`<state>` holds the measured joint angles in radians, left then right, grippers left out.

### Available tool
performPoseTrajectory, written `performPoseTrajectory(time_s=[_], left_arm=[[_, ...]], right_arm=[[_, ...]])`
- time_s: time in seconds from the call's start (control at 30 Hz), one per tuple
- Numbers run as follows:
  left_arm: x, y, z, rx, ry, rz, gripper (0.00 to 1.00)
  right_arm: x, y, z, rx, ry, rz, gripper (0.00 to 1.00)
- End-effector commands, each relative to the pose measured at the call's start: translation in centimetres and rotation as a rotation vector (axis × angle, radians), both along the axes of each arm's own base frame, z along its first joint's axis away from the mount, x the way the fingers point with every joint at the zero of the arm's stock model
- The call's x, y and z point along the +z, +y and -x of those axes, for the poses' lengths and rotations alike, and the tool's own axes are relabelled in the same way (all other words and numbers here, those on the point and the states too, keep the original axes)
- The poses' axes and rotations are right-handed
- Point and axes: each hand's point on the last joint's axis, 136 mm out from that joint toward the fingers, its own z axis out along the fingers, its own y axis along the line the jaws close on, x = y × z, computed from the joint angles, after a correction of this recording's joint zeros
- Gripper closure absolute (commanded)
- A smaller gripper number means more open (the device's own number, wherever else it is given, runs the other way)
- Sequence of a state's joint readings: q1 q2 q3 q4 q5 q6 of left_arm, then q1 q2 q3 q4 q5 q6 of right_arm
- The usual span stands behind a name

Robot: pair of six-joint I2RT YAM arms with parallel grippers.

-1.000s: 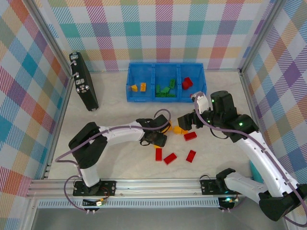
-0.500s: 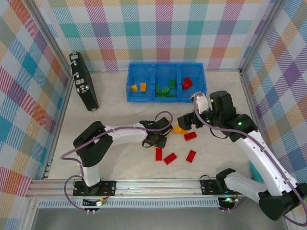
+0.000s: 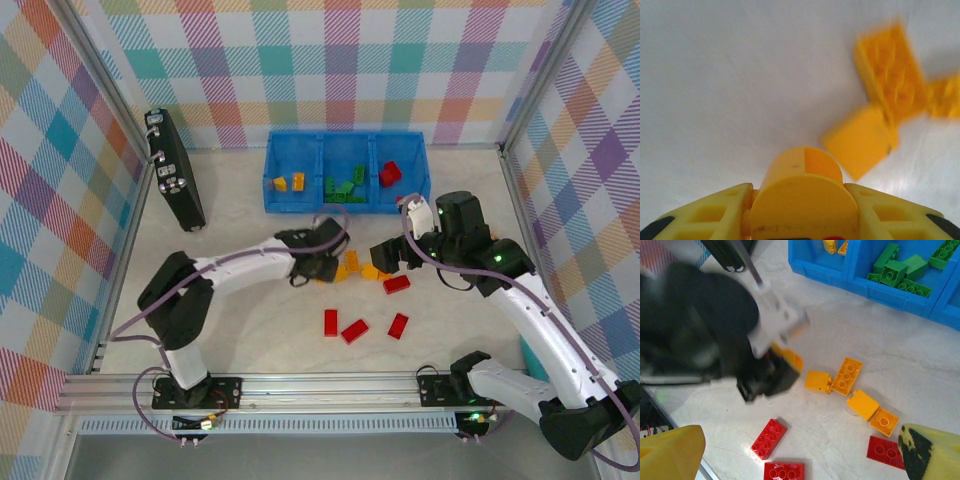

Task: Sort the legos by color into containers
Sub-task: Pick up the lego from the center of the table, then place the lego in the container.

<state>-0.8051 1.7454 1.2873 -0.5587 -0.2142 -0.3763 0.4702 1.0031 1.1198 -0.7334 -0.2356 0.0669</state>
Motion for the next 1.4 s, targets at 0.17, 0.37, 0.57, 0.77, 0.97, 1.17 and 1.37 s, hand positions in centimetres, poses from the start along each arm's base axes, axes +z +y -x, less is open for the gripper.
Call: performPoseTrajectory(time_s=[0.17, 0.37, 0.57, 0.77, 0.97, 1.17, 1.37], left_arm=[[10.5, 3.6, -12.6, 0.143, -0.297, 0.199, 0.63], [10.8, 5.8, -20.2, 0.248, -0.373, 0.225, 0.63], [6.9, 7.1, -25.7, 0.331, -0.352, 0.251, 0.62], [3.4, 6.9, -28.1, 0.34, -0.302, 0.243, 0.59], [3.0, 7.1, -27.8, 0.343, -0.288, 0.23, 0.45], [5.7, 7.1, -25.9, 0.31, -0.315, 0.276, 0.42], [9.8, 6.8, -20.3, 0.239, -0.341, 0.337, 0.42]], right_arm=[[-0.2, -0.3, 0.3, 0.003, -0.018, -0.001, 0.01], [-0.7, -0.4, 0.5, 0.004, -0.003, 0.004, 0.01], [-1.1, -0.6, 0.3, 0.0, -0.003, 0.029, 0.01], [-1.2, -0.7, 0.1, 0.001, -0.008, 0.044, 0.01], [-1.5, -0.6, 0.0, 0.003, 0.002, 0.046, 0.01], [-1.0, -0.6, 0.1, 0.005, -0.005, 0.032, 0.01], [-0.3, -0.6, 0.5, -0.001, -0.016, 0.01, 0.01]])
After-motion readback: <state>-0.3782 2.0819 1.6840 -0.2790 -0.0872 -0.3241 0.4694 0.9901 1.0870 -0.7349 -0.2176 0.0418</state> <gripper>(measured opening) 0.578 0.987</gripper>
